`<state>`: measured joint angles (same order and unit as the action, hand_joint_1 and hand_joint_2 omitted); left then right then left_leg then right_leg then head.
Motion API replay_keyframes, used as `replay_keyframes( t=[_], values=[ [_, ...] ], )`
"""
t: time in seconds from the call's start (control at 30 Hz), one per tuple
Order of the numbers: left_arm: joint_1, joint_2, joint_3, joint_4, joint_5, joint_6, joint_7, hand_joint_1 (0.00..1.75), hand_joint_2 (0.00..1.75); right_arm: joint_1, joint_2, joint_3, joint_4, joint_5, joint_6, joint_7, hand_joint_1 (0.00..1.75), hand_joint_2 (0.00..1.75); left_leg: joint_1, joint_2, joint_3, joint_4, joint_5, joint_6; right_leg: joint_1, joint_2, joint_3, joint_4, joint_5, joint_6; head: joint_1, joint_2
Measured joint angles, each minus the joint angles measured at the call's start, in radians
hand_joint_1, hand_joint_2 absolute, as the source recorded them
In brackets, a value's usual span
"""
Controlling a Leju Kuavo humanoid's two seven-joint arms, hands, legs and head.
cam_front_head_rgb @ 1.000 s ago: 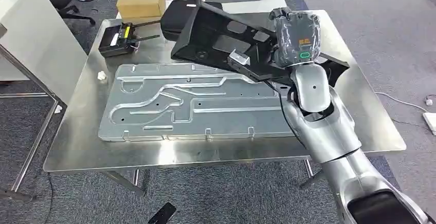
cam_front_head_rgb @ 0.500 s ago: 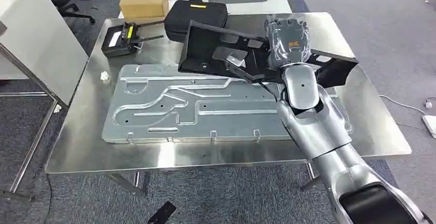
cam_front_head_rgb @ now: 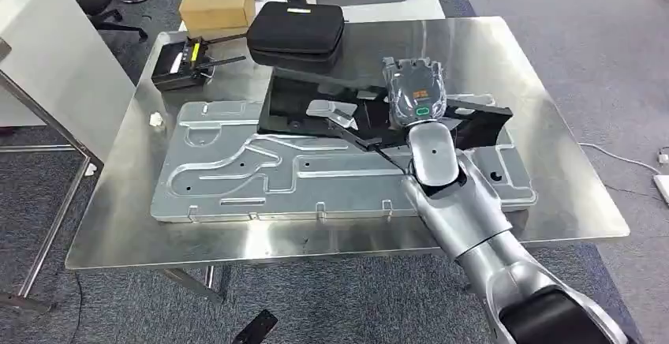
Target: Take the parts from the cabinet and place them on the table.
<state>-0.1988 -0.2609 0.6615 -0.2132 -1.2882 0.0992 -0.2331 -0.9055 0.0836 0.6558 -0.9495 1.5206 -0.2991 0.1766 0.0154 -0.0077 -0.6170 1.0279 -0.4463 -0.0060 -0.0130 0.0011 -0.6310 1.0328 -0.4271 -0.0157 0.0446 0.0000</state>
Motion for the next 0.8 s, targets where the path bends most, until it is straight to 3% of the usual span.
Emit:
replay_keyframes(
  t=[0.03,0.07,0.13,0.17,0.2,0.23,0.3,0.33,0.37,0.47,0.5,0.53,0.63,0.67,0.7,0.73,0.8],
  values=[
    [0.0,0.0,0.0,0.0,0.0,0.002,0.0,0.0,0.0,0.002,0.003,0.0,0.004,0.001,-0.002,0.0,1.75,1.75,0.0,0.002,-0.007,0.026,-0.018,-0.004,0.0,0.0,0.002,-0.002,0.0,-0.005,0.0,0.0],
    [0.0,0.0,0.0,0.0,0.0,0.002,0.001,0.0,0.0,0.004,0.006,0.0,0.01,0.003,-0.003,0.0,1.75,1.75,0.001,0.001,-0.032,0.085,-0.052,-0.007,0.0,0.0,0.001,-0.002,0.0,-0.012,-0.001,0.0],
    [0.001,0.0,0.0,0.0,-0.001,0.003,0.005,0.0,0.0,0.018,0.011,0.001,0.021,0.008,-0.011,0.001,1.75,1.75,0.002,0.002,-0.111,0.25,-0.122,-0.012,0.003,0.0,0.002,-0.001,-0.002,-0.014,0.0,0.0],
    [0.003,0.0,0.0,0.0,-0.002,0.003,0.006,0.0,0.0,0.028,0.014,0.002,0.029,0.01,-0.015,0.002,1.75,1.75,0.002,0.002,-0.139,0.304,-0.131,-0.013,0.004,0.0,0.002,-0.001,-0.002,-0.014,-0.001,0.0],
    [0.003,0.0,0.0,0.0,-0.002,0.003,0.008,0.0,0.0,0.038,0.017,0.002,0.037,0.011,-0.015,0.002,1.75,1.75,0.002,0.002,-0.143,0.303,-0.115,-0.012,0.004,0.0,0.003,-0.001,-0.002,-0.015,0.0,0.0],
    [0.003,0.0,0.0,0.0,-0.003,0.003,0.009,0.0,0.0,0.045,0.019,0.002,0.043,0.012,-0.015,0.003,1.68,1.75,0.002,0.002,-0.125,0.258,-0.081,-0.011,0.004,0.0,0.003,0.0,-0.002,-0.014,0.0,0.0],
    [0.001,0.0,-0.001,0.0,-0.003,0.003,0.009,0.0,0.0,0.048,0.028,0.002,0.054,0.014,-0.016,0.007,1.52,1.75,0.002,0.002,-0.039,0.079,0.01,-0.004,0.004,0.003,0.004,0.004,-0.004,-0.011,-0.001,0.0],
    [0.0,0.0,-0.001,0.0,-0.003,0.003,0.009,0.0,0.0,0.048,0.033,0.002,0.06,0.014,-0.017,0.01,1.48,1.75,0.002,0.002,-0.008,0.01,0.013,0.002,0.005,0.003,0.003,0.006,-0.007,-0.007,0.0,0.0],
    [-0.002,0.0,-0.002,0.0,-0.004,0.003,0.009,0.0,0.0,0.048,0.035,0.002,0.063,0.014,-0.018,0.01,1.45,1.75,-0.004,0.001,0.0,-0.002,0.012,0.004,0.011,0.004,-0.001,0.011,-0.007,-0.002,0.0,0.0],
    [-0.002,0.0,-0.004,0.0,-0.004,0.003,0.009,0.0,0.0,0.053,0.047,0.006,0.079,0.015,-0.018,0.01,1.31,1.75,-0.008,0.0,-0.003,0.003,0.014,0.014,0.007,0.004,0.002,0.002,-0.002,0.013,0.0,0.0],
    [-0.002,-0.001,-0.004,0.0,-0.004,0.003,0.009,0.0,0.0,0.054,0.05,0.007,0.082,0.015,-0.018,0.008,0.82,1.75,0.004,0.002,0.003,-0.01,0.021,0.025,0.011,0.004,0.0,0.005,-0.008,0.021,0.0,0.0],
    [-0.004,-0.001,-0.005,0.0,-0.004,0.003,0.009,0.0,0.0,0.053,0.051,0.007,0.086,0.015,-0.017,0.004,0.0,1.75,0.003,0.001,0.006,-0.014,0.023,0.03,0.007,0.003,-0.005,0.023,-0.023,0.025,0.002,0.0],
    [-0.004,-0.002,-0.009,0.0,-0.004,0.001,0.009,0.0,0.0,0.056,0.056,0.01,0.098,0.015,-0.014,-0.006,0.0,1.75,0.003,0.002,0.005,-0.014,0.023,0.037,0.005,0.002,-0.099,0.231,-0.13,0.032,0.001,0.0],
    [-0.003,-0.002,-0.009,0.0,-0.004,0.001,0.01,0.0,0.0,0.059,0.056,0.012,0.103,0.018,-0.011,-0.008,0.0,1.75,0.003,0.002,0.004,-0.012,0.023,0.038,0.005,0.002,-0.129,0.295,-0.148,0.033,0.002,0.0],
    [-0.002,-0.002,-0.009,0.0,-0.004,0.002,0.012,0.0,0.0,0.062,0.056,0.014,0.107,0.018,-0.008,-0.008,0.0,1.75,0.003,0.002,0.004,-0.011,0.023,0.038,0.005,0.002,-0.138,0.309,-0.14,0.034,0.002,0.0],
    [0.0,-0.002,-0.01,0.0,-0.004,0.003,0.012,0.0,0.0,0.06,0.057,0.016,0.109,0.021,-0.007,-0.008,0.0,1.75,0.003,0.001,0.004,-0.01,0.022,0.037,0.004,0.002,-0.121,0.273,-0.11,0.032,0.002,0.0],
    [-0.001,-0.002,-0.013,0.0,-0.004,0.004,0.013,0.0,0.0,0.052,0.063,0.018,0.109,0.024,-0.005,-0.009,0.0,1.75,0.003,0.001,0.008,-0.008,0.019,0.034,0.004,0.002,-0.033,0.103,-0.024,0.024,0.002,0.0]
  ],
)
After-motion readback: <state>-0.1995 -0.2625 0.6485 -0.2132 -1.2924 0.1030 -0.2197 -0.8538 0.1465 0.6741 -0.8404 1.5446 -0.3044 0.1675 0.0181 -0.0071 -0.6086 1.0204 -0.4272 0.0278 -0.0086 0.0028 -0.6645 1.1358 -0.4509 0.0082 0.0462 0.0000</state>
